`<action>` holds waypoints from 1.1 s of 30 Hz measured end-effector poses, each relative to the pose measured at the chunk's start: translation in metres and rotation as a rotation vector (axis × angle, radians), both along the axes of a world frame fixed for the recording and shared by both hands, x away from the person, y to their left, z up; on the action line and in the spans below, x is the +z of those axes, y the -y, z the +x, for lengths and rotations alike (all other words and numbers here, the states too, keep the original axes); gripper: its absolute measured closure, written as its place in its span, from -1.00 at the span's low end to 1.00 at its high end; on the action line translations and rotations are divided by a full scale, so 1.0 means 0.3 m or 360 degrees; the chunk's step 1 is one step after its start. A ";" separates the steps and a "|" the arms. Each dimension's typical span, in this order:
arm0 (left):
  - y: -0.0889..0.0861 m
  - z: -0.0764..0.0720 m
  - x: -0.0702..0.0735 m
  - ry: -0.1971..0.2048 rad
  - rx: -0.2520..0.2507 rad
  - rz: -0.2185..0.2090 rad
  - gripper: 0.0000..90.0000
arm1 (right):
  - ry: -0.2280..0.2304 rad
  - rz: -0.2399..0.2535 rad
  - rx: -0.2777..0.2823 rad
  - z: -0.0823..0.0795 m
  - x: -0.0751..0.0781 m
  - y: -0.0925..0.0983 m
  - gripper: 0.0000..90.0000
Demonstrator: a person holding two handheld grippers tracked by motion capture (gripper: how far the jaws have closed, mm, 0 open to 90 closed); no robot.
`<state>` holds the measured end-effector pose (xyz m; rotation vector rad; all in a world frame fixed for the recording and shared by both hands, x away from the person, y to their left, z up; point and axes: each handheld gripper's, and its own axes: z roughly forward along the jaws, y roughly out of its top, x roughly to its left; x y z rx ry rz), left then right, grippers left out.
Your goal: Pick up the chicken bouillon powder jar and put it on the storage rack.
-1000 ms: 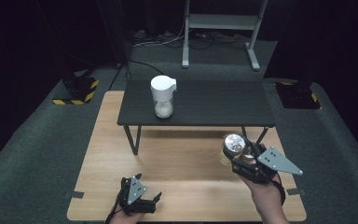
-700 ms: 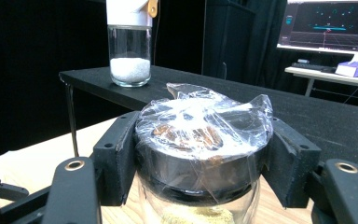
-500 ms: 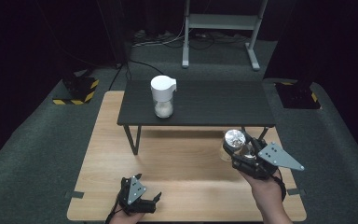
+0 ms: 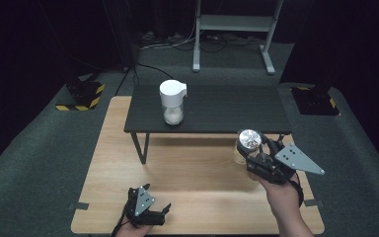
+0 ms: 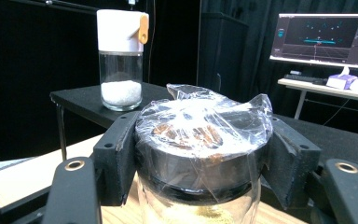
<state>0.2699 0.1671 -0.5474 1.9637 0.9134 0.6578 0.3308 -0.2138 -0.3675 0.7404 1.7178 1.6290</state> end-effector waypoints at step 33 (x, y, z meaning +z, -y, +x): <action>-0.005 0.000 0.001 -0.0001 -0.0009 -0.0021 -0.98 | 0.0062 0.0059 -0.0027 0.066 0.102 -0.034 -0.24</action>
